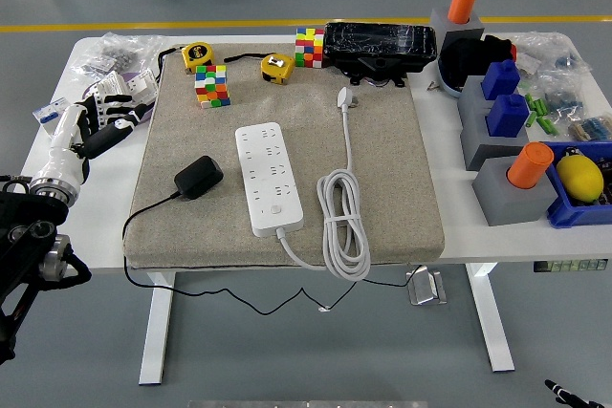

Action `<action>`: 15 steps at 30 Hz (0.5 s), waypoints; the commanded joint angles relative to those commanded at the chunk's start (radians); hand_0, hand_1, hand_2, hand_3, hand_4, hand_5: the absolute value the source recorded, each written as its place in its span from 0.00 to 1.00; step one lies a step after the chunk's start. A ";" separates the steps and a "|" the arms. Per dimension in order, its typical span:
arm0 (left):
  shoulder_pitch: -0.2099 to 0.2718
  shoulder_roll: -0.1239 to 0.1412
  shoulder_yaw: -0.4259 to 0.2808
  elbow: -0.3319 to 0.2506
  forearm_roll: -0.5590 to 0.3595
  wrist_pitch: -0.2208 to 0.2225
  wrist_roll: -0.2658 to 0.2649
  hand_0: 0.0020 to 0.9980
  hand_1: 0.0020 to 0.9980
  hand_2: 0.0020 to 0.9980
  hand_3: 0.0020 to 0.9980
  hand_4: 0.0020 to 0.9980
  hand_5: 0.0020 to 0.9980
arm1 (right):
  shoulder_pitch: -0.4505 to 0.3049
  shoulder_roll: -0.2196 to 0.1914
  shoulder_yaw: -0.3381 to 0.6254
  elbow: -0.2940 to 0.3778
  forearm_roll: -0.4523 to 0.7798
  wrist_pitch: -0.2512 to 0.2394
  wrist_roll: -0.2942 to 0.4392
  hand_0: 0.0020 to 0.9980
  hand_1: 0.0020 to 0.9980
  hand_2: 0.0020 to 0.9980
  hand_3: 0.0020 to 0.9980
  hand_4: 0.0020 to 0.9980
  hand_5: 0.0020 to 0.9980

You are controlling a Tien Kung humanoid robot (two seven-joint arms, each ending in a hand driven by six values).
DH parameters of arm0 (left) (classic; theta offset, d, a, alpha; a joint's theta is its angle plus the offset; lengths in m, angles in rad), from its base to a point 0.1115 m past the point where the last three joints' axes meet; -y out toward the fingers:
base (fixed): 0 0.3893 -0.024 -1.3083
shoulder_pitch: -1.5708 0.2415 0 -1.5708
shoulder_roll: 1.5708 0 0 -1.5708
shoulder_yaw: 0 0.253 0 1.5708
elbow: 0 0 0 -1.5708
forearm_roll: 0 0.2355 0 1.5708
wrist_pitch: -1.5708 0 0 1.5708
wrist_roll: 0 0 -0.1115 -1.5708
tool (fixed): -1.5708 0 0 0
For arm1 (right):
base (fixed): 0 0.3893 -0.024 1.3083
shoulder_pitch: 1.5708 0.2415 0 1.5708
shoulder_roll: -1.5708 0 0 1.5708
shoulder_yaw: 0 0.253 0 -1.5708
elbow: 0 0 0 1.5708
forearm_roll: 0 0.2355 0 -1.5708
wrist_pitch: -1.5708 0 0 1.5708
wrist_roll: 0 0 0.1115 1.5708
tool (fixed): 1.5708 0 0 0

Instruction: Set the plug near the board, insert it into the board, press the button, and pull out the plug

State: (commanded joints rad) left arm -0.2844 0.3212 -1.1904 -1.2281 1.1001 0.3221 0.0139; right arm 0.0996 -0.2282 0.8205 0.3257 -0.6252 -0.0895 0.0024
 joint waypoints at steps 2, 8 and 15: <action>0.001 -0.001 -0.002 -0.001 0.001 -0.002 0.001 0.54 0.60 0.58 0.60 0.81 0.33 | 0.000 -0.001 -0.003 -0.001 0.000 0.000 -0.001 0.60 0.64 0.64 0.55 0.95 0.49; 0.003 -0.001 -0.003 0.003 0.003 -0.005 0.004 0.54 0.60 0.58 0.60 0.81 0.34 | 0.002 -0.006 -0.003 0.001 0.000 0.000 -0.001 0.60 0.64 0.64 0.55 0.95 0.49; 0.016 -0.002 -0.011 0.001 0.005 -0.009 0.008 0.54 0.60 0.58 0.60 0.80 0.34 | -0.006 -0.007 0.002 -0.002 0.000 0.000 -0.002 0.60 0.64 0.64 0.55 0.95 0.49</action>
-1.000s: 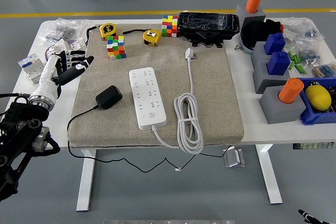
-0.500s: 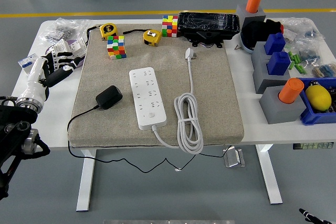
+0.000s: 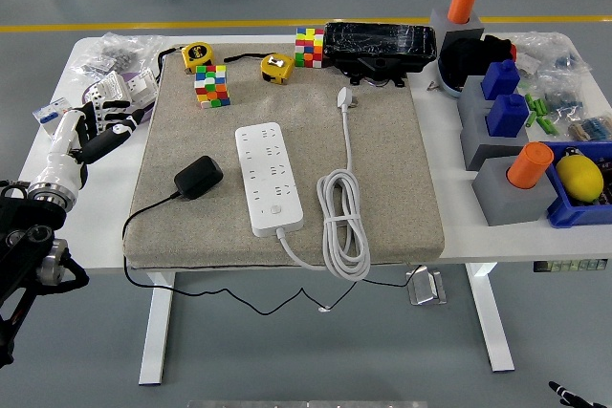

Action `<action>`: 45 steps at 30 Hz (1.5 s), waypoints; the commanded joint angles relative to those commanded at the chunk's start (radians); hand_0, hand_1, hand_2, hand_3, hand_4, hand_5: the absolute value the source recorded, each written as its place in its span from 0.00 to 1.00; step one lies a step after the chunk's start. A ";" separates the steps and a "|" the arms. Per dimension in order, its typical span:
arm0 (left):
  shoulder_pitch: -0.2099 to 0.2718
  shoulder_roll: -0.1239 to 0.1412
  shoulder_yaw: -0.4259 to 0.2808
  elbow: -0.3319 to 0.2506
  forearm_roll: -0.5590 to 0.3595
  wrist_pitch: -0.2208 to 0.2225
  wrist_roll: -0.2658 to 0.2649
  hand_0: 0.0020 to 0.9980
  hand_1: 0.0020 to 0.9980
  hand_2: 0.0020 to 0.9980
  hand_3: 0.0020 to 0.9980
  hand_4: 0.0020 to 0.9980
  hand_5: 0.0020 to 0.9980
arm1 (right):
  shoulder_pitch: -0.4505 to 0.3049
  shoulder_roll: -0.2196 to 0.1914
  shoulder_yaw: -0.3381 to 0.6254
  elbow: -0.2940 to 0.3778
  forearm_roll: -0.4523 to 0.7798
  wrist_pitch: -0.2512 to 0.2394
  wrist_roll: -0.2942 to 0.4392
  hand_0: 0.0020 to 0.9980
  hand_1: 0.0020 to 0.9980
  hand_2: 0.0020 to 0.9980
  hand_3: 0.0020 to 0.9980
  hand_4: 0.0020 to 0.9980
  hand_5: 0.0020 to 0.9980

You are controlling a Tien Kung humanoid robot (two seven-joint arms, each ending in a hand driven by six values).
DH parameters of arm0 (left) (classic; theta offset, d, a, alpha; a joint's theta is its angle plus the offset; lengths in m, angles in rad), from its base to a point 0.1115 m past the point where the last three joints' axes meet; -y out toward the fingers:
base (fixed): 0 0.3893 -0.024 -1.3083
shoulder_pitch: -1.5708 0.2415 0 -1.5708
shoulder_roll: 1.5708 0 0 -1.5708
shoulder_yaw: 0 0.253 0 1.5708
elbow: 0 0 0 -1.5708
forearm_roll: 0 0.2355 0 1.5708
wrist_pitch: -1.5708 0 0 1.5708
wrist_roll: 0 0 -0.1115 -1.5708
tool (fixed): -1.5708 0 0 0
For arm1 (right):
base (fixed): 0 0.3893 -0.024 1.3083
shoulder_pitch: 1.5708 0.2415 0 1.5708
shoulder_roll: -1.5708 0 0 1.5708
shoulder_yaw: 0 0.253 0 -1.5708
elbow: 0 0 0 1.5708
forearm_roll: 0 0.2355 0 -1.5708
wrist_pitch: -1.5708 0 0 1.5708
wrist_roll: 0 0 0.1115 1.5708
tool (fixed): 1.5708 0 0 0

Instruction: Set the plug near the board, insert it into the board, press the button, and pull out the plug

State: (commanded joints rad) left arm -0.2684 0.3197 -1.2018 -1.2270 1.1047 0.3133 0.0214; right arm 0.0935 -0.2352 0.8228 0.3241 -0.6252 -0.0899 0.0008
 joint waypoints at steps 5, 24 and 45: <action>0.011 -0.002 -0.008 -0.005 0.000 -0.002 0.001 0.54 0.59 0.58 0.60 0.80 0.34 | -0.011 0.006 0.009 -0.003 -0.001 0.000 0.000 0.60 0.64 0.64 0.55 0.95 0.49; 0.039 -0.006 -0.004 0.001 0.002 -0.011 0.012 0.54 0.59 0.58 0.60 0.80 0.34 | -0.036 0.016 0.050 -0.012 -0.003 0.001 -0.002 0.60 0.64 0.64 0.55 0.95 0.49; 0.033 -0.003 0.044 0.001 -0.001 -0.019 0.019 0.54 0.59 0.58 0.60 0.80 0.35 | -0.049 0.034 0.087 -0.018 -0.009 0.004 -0.006 0.60 0.64 0.64 0.55 0.95 0.49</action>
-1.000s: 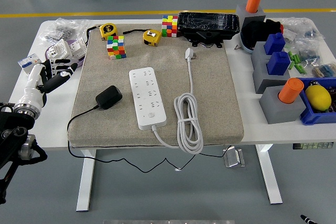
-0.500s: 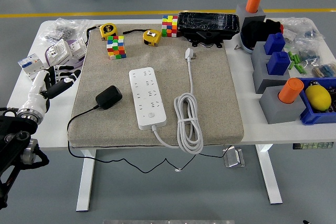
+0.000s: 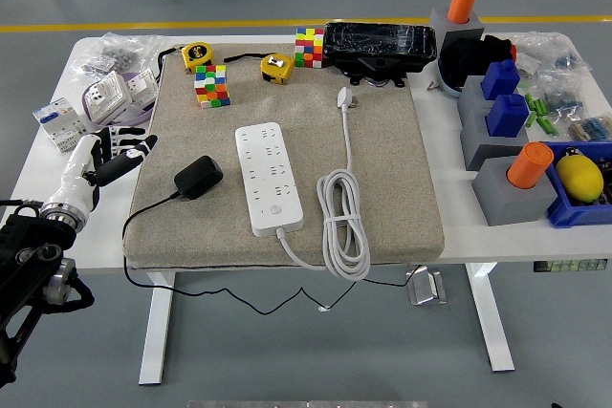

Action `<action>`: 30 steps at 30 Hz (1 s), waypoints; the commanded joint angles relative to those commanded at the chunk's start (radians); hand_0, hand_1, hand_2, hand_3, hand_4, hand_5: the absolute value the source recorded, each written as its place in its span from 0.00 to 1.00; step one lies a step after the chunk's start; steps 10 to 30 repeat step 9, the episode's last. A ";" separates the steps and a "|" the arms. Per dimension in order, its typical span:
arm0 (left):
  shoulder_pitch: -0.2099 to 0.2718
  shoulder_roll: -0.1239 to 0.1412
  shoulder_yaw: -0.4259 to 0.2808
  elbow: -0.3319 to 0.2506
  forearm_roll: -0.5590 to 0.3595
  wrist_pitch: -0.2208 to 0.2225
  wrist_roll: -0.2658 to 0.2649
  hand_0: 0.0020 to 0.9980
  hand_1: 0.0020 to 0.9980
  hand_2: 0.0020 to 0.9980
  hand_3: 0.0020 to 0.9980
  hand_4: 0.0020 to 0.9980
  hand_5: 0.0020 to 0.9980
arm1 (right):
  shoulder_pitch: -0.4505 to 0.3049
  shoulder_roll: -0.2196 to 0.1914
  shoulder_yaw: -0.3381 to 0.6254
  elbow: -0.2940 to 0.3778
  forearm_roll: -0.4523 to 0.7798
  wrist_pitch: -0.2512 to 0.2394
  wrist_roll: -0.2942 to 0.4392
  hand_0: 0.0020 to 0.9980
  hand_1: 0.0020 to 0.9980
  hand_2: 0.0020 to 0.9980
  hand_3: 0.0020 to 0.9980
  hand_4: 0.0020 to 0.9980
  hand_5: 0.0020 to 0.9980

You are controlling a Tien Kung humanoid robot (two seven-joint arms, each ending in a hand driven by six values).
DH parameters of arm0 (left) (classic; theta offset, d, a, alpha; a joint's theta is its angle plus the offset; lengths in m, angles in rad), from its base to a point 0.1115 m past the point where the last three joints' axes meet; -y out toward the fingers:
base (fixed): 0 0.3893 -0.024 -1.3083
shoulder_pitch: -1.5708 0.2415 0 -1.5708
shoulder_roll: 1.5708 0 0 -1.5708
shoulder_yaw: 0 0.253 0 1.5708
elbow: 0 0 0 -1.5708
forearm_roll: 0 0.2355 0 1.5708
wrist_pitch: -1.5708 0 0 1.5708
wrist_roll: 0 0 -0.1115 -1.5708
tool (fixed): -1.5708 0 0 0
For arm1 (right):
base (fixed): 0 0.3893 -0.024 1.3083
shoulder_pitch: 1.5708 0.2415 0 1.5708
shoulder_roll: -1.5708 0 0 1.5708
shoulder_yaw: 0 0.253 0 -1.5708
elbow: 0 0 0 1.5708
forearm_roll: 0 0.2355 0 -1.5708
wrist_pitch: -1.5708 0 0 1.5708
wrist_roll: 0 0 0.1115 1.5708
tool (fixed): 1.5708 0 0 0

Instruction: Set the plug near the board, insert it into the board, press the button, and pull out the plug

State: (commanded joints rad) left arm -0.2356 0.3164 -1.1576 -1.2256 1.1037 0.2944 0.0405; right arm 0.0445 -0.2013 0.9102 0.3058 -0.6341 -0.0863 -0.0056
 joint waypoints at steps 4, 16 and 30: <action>-0.002 -0.001 0.002 -0.002 0.000 -0.002 0.002 0.54 0.59 0.58 0.60 0.80 0.35 | -0.002 0.000 -0.004 -0.003 0.003 0.000 -0.001 0.60 0.64 0.64 0.55 0.95 0.49; -0.002 -0.001 0.009 0.000 0.000 -0.005 0.005 0.54 0.59 0.58 0.60 0.80 0.35 | -0.008 -0.004 -0.007 -0.007 0.005 0.000 -0.002 0.60 0.64 0.64 0.55 0.95 0.50; -0.002 -0.001 0.009 0.000 0.000 -0.005 0.005 0.54 0.59 0.58 0.60 0.80 0.35 | -0.008 -0.004 -0.007 -0.007 0.005 0.000 -0.002 0.60 0.64 0.64 0.55 0.95 0.50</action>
